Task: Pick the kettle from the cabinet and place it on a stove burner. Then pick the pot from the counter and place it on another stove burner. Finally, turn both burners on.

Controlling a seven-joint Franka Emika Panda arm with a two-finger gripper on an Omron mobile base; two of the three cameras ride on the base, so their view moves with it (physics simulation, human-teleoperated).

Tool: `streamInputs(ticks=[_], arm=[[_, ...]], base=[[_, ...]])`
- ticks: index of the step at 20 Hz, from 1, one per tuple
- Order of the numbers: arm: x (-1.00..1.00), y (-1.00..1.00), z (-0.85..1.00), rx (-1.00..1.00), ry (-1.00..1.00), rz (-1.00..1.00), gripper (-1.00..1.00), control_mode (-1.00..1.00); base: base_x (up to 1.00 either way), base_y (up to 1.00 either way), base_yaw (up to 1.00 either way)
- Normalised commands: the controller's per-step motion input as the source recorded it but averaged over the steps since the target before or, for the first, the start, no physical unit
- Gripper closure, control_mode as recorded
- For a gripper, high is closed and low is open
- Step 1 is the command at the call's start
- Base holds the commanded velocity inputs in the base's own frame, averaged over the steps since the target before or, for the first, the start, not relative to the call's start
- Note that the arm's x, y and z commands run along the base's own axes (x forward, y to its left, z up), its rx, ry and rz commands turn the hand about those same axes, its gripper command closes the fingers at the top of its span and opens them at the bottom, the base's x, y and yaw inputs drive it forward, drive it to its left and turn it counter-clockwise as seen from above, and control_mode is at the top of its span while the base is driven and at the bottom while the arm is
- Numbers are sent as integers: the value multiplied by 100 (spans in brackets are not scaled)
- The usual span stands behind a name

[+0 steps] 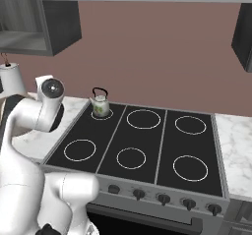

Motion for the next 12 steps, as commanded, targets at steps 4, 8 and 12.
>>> streamInputs(ticks=[4,8,12], arm=[[-37,12,1,-9,-9,0,-100,-100],[-41,6,0,-8,-9,1,-100,-100],[-26,2,0,-3,-3,1,-100,-100]], base=[[0,0,0],[0,0,0],[0,0,0]])
